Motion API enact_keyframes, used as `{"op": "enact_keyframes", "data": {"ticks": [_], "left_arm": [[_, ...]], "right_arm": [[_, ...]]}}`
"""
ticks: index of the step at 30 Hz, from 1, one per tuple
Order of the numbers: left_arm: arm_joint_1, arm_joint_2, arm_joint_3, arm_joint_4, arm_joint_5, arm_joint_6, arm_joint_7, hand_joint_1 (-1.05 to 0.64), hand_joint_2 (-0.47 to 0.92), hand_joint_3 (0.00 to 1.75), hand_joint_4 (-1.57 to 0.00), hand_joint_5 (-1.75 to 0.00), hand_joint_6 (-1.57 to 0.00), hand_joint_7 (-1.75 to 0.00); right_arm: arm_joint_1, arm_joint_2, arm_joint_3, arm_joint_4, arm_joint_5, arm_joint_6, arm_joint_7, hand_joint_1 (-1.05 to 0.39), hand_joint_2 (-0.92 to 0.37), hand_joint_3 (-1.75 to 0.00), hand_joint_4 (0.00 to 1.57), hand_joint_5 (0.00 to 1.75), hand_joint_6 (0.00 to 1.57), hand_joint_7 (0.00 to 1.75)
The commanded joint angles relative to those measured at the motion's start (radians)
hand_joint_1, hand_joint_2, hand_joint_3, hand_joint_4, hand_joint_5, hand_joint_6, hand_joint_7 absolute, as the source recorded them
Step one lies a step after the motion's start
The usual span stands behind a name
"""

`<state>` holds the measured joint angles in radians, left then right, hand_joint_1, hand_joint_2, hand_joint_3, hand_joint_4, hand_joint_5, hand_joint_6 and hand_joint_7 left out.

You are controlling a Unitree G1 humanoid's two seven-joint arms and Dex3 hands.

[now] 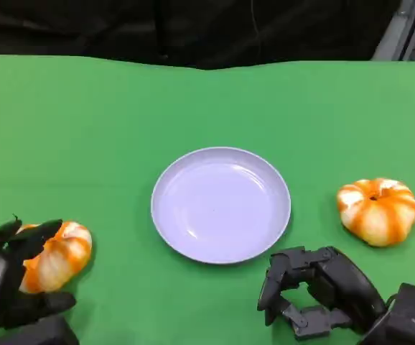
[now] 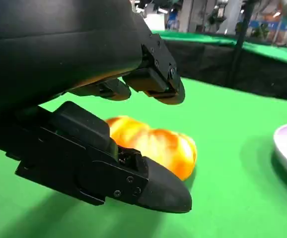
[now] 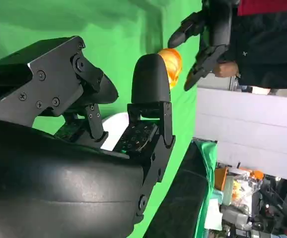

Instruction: Grasp the bread from the table and place it into the plate.

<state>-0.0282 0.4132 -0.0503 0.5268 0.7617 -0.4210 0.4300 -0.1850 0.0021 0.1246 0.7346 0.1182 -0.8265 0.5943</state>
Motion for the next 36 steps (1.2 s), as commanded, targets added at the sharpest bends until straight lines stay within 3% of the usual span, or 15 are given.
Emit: {"op": "enact_keyframes", "data": {"ticks": [1, 19, 30, 36], "left_arm": [[-0.033, 0.038, -0.026, 0.068, -0.026, 0.001, 0.022, -1.03, 0.92, 0.15, -0.36, 0.00, -0.45, 0.00], [-0.223, 0.059, -0.146, 0.349, -0.066, 0.018, 0.016, -1.00, 0.92, 0.14, -0.37, -0.01, -0.43, 0.00], [-0.247, 0.069, -0.186, 0.391, -0.091, 0.008, 0.039, -0.99, 0.92, 0.13, -0.38, -0.01, -0.43, 0.00], [-0.312, 0.074, -0.231, 0.450, -0.096, 0.038, -0.059, -0.89, 0.92, 0.11, -0.44, -0.02, -0.54, -0.03]], "right_arm": [[0.002, -0.008, -0.005, -0.003, 0.005, -0.001, 0.004, 0.13, -0.57, -1.10, 0.95, 1.34, 0.93, 1.07], [0.006, -0.006, -0.004, -0.011, 0.002, 0.011, 0.001, 0.12, -0.56, -1.11, 0.94, 1.34, 0.93, 1.08], [0.006, -0.006, -0.004, -0.012, 0.000, 0.010, -0.001, 0.12, -0.56, -1.11, 0.94, 1.34, 0.93, 1.07], [0.005, -0.007, -0.005, -0.005, -0.003, -0.002, 0.000, 0.11, -0.57, -1.10, 0.94, 1.34, 0.93, 1.07]]}}
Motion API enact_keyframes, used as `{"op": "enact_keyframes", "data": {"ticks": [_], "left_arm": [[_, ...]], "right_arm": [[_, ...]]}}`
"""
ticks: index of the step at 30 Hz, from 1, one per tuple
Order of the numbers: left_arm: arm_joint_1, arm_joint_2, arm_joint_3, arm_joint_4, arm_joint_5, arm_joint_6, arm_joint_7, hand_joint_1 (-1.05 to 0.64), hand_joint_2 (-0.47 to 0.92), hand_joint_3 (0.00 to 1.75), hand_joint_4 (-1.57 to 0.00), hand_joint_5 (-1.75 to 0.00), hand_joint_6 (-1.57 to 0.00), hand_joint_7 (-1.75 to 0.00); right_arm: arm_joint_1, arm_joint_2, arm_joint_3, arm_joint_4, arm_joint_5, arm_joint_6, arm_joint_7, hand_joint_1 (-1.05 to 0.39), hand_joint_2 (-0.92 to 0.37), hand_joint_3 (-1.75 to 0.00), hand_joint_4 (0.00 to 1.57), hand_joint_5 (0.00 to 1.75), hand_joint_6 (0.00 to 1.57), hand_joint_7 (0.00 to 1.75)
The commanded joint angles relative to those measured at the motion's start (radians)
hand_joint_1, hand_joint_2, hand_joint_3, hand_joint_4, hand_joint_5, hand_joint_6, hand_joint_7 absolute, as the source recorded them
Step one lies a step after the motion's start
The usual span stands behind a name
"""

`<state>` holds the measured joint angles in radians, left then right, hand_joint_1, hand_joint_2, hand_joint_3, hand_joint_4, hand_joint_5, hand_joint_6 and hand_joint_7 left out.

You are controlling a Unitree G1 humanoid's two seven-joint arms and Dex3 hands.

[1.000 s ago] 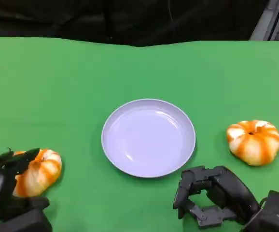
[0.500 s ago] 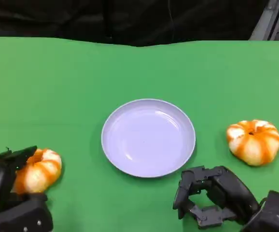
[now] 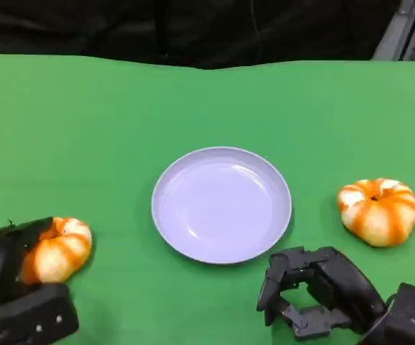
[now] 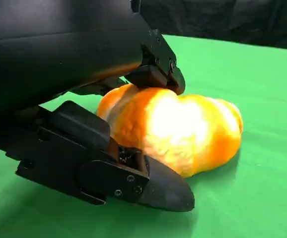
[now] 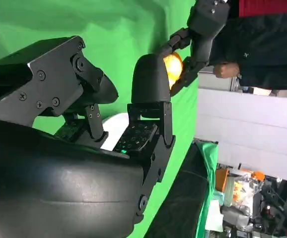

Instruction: Grasp the bread from the table and place it into the plate.

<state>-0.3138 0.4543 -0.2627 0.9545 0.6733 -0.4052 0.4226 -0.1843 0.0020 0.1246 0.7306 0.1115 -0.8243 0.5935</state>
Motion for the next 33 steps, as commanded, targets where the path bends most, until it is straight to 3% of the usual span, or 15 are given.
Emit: {"op": "enact_keyframes", "data": {"ticks": [1, 8, 12, 30, 31, 33], "left_arm": [[-0.029, 0.034, -0.023, 0.024, -0.010, 0.022, -0.060, -0.86, 0.92, 0.10, -0.45, -0.03, -0.54, -0.03], [-0.030, 0.043, -0.038, 0.005, -0.016, 0.032, -0.094, -0.61, 0.89, 0.01, -0.47, -0.01, -0.54, 0.00], [-0.029, 0.047, -0.035, 0.006, -0.037, 0.014, -0.117, -0.31, 0.84, 0.01, -0.45, 0.00, -0.53, 0.00], [0.004, 0.061, -0.025, -0.074, -0.072, 0.031, -0.182, -0.11, 0.86, 0.00, -0.43, -0.01, -0.53, -0.01], [0.010, 0.057, -0.020, -0.088, -0.071, 0.048, -0.170, -0.09, 0.86, 0.00, -0.58, -0.08, -0.68, -0.05], [0.019, 0.053, -0.016, -0.110, -0.072, 0.069, -0.160, -0.08, 0.85, 0.00, -0.66, -0.10, -0.77, -0.05]], "right_arm": [[0.004, -0.007, -0.005, -0.001, 0.004, -0.004, 0.001, 0.12, -0.57, -1.10, 0.94, 1.33, 0.93, 1.07], [0.000, -0.007, -0.006, 0.005, 0.003, -0.008, -0.001, 0.11, -0.57, -1.09, 0.95, 1.33, 0.93, 1.07], [0.001, -0.008, -0.005, -0.002, 0.000, 0.000, -0.006, 0.11, -0.57, -1.09, 0.94, 1.33, 0.93, 1.07], [-0.001, -0.005, -0.007, 0.006, 0.005, -0.003, -0.001, 0.11, -0.57, -1.09, 0.94, 1.33, 0.93, 1.06], [-0.003, -0.005, -0.007, 0.008, 0.003, -0.004, -0.002, 0.11, -0.57, -1.09, 0.95, 1.33, 0.93, 1.06], [-0.004, -0.004, -0.007, 0.010, 0.002, -0.006, -0.004, 0.10, -0.57, -1.09, 0.95, 1.32, 0.93, 1.06]]}}
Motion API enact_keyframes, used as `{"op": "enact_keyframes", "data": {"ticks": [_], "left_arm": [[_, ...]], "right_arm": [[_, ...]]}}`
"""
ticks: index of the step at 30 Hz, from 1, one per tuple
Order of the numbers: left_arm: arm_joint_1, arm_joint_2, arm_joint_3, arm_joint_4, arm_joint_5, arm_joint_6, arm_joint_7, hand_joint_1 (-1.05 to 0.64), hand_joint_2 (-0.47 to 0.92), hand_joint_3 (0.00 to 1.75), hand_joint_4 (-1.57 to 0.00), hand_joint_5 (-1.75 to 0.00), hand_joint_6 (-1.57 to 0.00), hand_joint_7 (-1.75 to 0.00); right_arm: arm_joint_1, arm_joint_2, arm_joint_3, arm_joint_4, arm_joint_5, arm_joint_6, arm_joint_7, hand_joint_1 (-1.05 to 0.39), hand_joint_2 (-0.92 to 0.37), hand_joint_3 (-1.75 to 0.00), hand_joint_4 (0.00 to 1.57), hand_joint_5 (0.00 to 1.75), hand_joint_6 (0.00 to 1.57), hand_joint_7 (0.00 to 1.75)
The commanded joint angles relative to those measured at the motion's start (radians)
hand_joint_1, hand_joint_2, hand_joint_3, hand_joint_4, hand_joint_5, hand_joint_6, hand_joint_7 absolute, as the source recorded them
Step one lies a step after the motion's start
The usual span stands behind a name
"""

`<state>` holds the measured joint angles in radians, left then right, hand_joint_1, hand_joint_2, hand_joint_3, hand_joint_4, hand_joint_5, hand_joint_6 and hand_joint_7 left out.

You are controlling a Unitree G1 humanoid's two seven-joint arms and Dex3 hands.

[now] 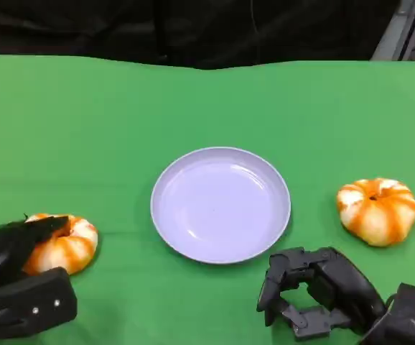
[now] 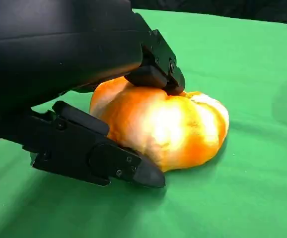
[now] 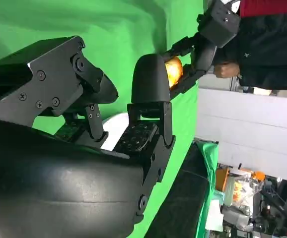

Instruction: Grasp the bread from the table and place it into the plate.

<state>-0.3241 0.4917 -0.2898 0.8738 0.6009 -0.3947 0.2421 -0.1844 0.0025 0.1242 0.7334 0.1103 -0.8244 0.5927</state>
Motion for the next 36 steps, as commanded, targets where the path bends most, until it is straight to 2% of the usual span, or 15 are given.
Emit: {"op": "enact_keyframes", "data": {"ticks": [1, 2, 3, 4, 5, 7, 8, 13, 16, 25, 36], "left_arm": [[0.032, 0.016, 0.011, -0.036, 0.000, 0.064, 0.019, -0.08, 0.85, 0.00, -0.68, -0.10, -0.79, -0.04], [0.035, 0.017, 0.009, -0.044, 0.012, 0.075, 0.043, -0.08, 0.85, 0.00, -0.69, -0.10, -0.80, -0.04], [0.037, 0.018, 0.006, -0.050, 0.022, 0.084, 0.062, -0.11, 0.87, 0.00, -0.60, -0.65, -0.77, -0.41], [0.041, 0.017, 0.007, -0.060, 0.027, 0.094, 0.076, -0.13, 0.87, 0.00, -0.46, -1.21, -0.61, -0.92], [0.044, 0.017, 0.008, -0.067, 0.029, 0.101, 0.083, -0.15, 0.88, 0.00, -0.41, -1.47, -0.52, -1.23], [0.052, 0.018, 0.011, -0.080, 0.029, 0.106, 0.095, -0.17, 0.89, 0.00, -0.42, -1.69, -0.42, -1.60], [0.054, 0.018, 0.011, -0.083, 0.030, 0.107, 0.098, -0.18, 0.89, 0.00, -0.43, -1.72, -0.39, -1.67], [0.091, 0.013, 0.042, -0.152, -0.001, 0.114, 0.092, -0.15, 0.86, 0.01, -0.57, -1.75, -0.40, -1.74], [0.106, 0.014, 0.048, -0.185, -0.001, 0.126, 0.093, -0.14, 0.86, 0.01, -0.59, -1.75, -0.40, -1.75], [0.178, 0.021, 0.092, -0.363, -0.012, 0.164, 0.069, -0.11, 0.83, 0.00, -0.57, -1.75, -0.40, -1.75], [0.291, 0.011, 0.163, -0.687, -0.010, 0.195, 0.019, -0.07, 0.84, 0.01, -0.49, -1.75, -0.48, -1.57]], "right_arm": [[-0.004, -0.004, -0.006, 0.007, 0.003, -0.006, -0.003, 0.10, -0.57, -1.09, 0.95, 1.32, 0.93, 1.06], [-0.005, -0.004, -0.006, 0.008, 0.005, -0.005, 0.000, 0.10, -0.57, -1.09, 0.95, 1.32, 0.93, 1.06], [-0.006, -0.003, -0.006, 0.009, 0.007, -0.004, 0.002, 0.11, -0.57, -1.09, 0.95, 1.32, 0.93, 1.06], [-0.007, -0.003, -0.007, 0.009, 0.010, 0.000, 0.004, 0.11, -0.57, -1.09, 0.95, 1.33, 0.93, 1.06], [-0.007, -0.002, -0.007, 0.008, 0.012, 0.003, 0.005, 0.12, -0.58, -1.09, 0.95, 1.33, 0.93, 1.06], [-0.007, -0.002, -0.007, 0.008, 0.009, 0.003, 0.002, 0.12, -0.58, -1.09, 0.95, 1.32, 0.93, 1.06], [-0.008, -0.002, -0.007, 0.008, 0.007, 0.002, 0.001, 0.12, -0.58, -1.09, 0.95, 1.32, 0.93, 1.06], [-0.008, -0.004, -0.005, 0.005, -0.002, 0.000, -0.005, 0.11, -0.58, -1.09, 0.95, 1.33, 0.93, 1.07], [-0.008, -0.004, -0.004, 0.004, -0.002, 0.000, -0.005, 0.12, -0.57, -1.09, 0.94, 1.34, 0.93, 1.07], [-0.009, -0.001, -0.005, 0.007, -0.003, -0.003, -0.007, 0.13, -0.56, -1.11, 0.94, 1.36, 0.92, 1.09], [-0.012, -0.001, -0.005, 0.011, -0.001, -0.008, -0.003, 0.14, -0.56, -1.12, 0.94, 1.35, 0.92, 1.10]]}}
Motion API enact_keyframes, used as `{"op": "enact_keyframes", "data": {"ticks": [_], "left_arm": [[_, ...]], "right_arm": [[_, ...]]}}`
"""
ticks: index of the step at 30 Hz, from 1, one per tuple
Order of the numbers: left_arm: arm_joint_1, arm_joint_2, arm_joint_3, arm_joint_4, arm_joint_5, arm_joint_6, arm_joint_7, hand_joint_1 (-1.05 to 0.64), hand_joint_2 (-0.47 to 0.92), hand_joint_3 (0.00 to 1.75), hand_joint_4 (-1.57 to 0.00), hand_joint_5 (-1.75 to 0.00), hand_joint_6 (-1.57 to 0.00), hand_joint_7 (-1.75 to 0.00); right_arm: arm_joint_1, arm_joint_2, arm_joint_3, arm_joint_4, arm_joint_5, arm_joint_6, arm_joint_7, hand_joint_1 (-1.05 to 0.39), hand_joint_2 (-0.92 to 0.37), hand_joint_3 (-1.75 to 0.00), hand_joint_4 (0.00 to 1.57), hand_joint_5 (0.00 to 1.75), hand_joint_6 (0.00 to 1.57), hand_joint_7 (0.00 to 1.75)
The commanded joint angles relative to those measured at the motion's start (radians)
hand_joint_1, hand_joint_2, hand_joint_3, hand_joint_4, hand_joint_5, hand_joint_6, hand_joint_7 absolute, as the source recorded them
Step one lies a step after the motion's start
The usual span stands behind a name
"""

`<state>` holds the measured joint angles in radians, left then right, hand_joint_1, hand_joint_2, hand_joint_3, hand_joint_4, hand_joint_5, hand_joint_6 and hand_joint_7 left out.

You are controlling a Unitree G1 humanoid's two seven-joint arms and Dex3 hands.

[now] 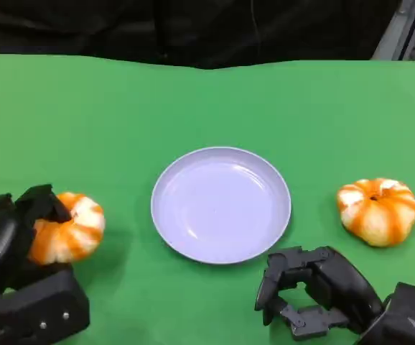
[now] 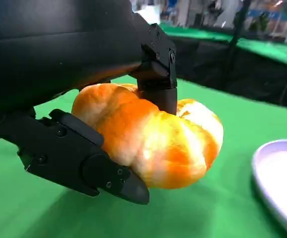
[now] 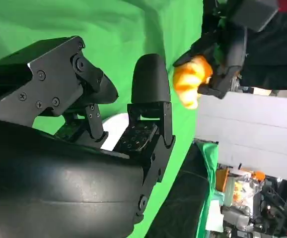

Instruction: Grasp the bread from the table and place it into the plate.

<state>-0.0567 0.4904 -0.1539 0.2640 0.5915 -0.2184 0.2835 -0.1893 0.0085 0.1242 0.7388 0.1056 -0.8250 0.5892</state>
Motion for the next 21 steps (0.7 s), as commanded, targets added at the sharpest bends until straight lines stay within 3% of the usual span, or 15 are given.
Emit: {"op": "enact_keyframes", "data": {"ticks": [1, 11, 21], "left_arm": [[0.027, 0.011, 0.030, -0.092, -0.001, 0.022, -0.027, -0.07, 0.85, 0.01, -0.48, -1.75, -0.47, -1.57], [-0.021, -0.033, 0.015, -0.130, 0.031, 0.064, -0.038, -0.06, 0.85, 0.00, -0.47, -1.73, -0.55, -1.43], [-0.149, -0.081, -0.035, -0.007, 0.040, -0.005, -0.016, -0.06, 0.86, 0.00, -0.49, -1.64, -0.61, -1.30]], "right_arm": [[-0.008, -0.007, -0.005, 0.006, 0.004, -0.008, 0.001, 0.14, -0.56, -1.12, 0.94, 1.35, 0.92, 1.10], [-0.008, -0.007, -0.005, 0.009, 0.003, -0.007, 0.002, 0.13, -0.56, -1.11, 0.93, 1.36, 0.92, 1.11], [-0.005, -0.001, -0.004, 0.007, -0.004, -0.005, -0.008, 0.15, -0.57, -1.10, 0.94, 1.34, 0.92, 1.08]]}}
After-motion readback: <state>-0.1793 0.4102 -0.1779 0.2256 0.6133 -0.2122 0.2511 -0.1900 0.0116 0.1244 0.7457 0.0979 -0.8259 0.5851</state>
